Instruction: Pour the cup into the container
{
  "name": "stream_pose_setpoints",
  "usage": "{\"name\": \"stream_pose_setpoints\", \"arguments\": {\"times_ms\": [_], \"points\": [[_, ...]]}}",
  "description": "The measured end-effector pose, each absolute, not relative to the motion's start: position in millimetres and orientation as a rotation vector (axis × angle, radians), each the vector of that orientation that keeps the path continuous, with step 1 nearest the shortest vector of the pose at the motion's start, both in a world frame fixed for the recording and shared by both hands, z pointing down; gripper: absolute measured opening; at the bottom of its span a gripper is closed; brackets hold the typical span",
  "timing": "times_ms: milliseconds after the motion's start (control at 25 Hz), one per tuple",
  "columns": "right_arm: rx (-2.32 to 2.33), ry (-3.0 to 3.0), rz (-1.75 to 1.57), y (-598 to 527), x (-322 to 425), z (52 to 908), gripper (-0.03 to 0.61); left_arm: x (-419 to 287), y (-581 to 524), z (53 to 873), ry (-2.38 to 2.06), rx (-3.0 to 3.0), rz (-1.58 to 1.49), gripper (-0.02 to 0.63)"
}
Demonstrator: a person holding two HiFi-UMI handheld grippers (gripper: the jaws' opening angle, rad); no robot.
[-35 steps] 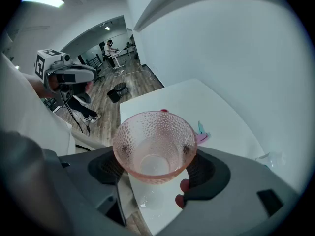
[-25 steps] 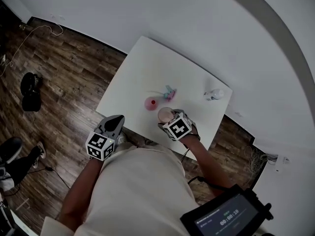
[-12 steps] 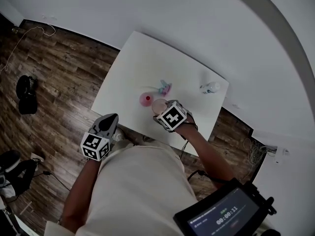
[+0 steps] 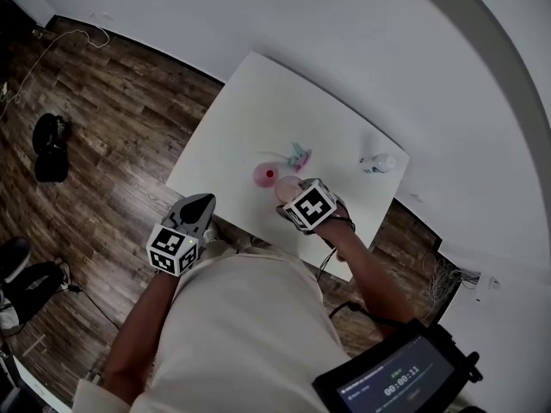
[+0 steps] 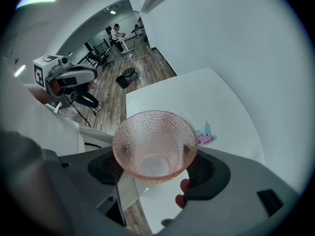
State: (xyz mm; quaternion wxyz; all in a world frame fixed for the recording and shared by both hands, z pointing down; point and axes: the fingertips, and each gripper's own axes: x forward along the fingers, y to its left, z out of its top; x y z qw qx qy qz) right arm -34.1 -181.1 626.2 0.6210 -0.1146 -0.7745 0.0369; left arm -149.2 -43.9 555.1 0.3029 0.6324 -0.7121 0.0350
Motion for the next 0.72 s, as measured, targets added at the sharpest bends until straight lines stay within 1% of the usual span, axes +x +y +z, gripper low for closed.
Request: {"name": "stream_pose_setpoints", "arguments": {"times_ms": [720], "points": [[-0.372,-1.576,0.113,-171.0,-40.9,640.9,0.373,-153.8,-41.9,550.5,-1.894,1.691,0.094,0.011]]}}
